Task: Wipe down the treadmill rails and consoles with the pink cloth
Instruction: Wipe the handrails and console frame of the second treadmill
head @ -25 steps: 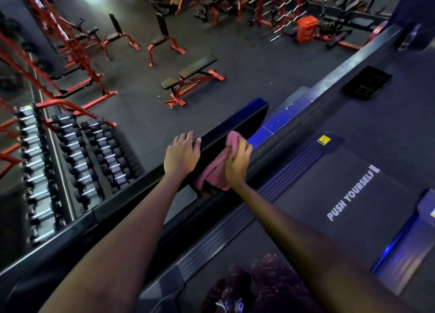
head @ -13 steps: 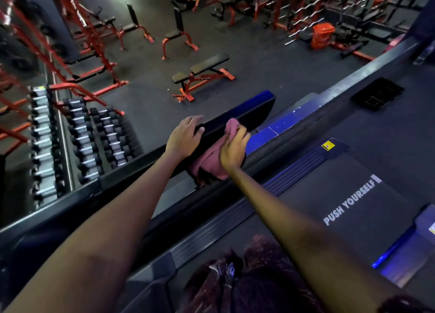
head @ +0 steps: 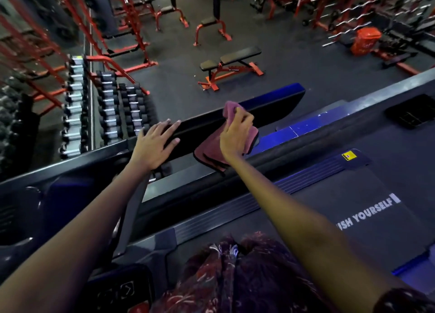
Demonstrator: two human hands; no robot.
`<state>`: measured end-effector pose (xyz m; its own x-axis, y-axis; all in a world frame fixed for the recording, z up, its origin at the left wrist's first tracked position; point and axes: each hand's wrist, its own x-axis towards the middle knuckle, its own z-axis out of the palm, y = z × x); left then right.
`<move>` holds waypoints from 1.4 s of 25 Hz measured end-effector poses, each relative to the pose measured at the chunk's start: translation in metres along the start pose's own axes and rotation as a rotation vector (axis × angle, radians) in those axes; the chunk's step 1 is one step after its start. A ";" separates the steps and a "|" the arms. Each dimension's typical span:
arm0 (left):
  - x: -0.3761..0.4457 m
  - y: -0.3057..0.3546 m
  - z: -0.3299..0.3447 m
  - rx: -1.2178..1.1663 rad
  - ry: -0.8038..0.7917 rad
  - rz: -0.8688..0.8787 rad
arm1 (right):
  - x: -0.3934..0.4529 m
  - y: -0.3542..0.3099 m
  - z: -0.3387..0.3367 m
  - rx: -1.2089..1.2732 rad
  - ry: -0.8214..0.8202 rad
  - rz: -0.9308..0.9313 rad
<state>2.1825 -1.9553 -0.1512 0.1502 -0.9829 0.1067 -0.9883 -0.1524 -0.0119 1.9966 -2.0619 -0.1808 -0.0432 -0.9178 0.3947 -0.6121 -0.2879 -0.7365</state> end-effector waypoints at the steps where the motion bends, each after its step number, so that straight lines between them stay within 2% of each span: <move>1: -0.010 -0.008 0.001 -0.018 0.009 -0.057 | -0.011 -0.007 0.005 -0.048 -0.019 -0.134; 3: -0.028 -0.022 0.002 -0.018 0.016 -0.149 | -0.028 0.001 0.013 -0.113 -0.053 -0.336; 4: -0.035 -0.025 0.003 0.005 0.021 -0.162 | -0.028 0.009 0.013 -0.095 -0.075 -0.328; 7: -0.040 -0.026 0.004 0.053 0.013 -0.149 | -0.016 0.018 0.007 0.010 -0.051 -0.074; 8: -0.039 -0.025 0.004 0.040 0.004 -0.164 | -0.015 0.011 0.006 0.001 -0.034 -0.044; 9: -0.039 -0.025 0.005 0.016 0.001 -0.180 | -0.017 0.001 0.009 -0.021 -0.032 -0.070; 13: -0.039 -0.027 0.003 -0.032 0.014 -0.184 | -0.050 -0.017 0.028 -0.126 -0.113 -0.422; 16: -0.038 -0.025 0.000 -0.036 -0.006 -0.186 | -0.047 -0.001 0.024 -0.028 -0.139 -0.372; 19: -0.040 -0.025 -0.002 -0.047 -0.020 -0.167 | -0.051 -0.022 0.026 -0.028 -0.113 -0.348; 23: -0.038 -0.028 -0.005 -0.122 -0.068 -0.175 | -0.075 -0.040 0.043 -0.167 -0.220 -0.685; 26: -0.047 -0.041 -0.009 -0.125 -0.148 -0.125 | -0.070 -0.020 0.039 -0.173 -0.265 -0.754; 30: -0.057 -0.045 -0.008 -0.144 -0.080 -0.246 | -0.068 -0.047 0.040 -0.122 -0.204 -0.753; 32: -0.057 -0.043 -0.006 -0.176 -0.060 -0.265 | -0.076 -0.059 0.048 -0.111 -0.218 -0.870; 35: -0.059 -0.044 -0.007 -0.288 0.038 -0.282 | -0.078 -0.035 0.051 -0.196 -0.275 -1.083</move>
<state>2.2173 -1.8895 -0.1503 0.4204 -0.9015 0.1027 -0.8768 -0.3746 0.3014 2.0620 -1.9943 -0.2140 0.7447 -0.2473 0.6199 -0.3355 -0.9416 0.0274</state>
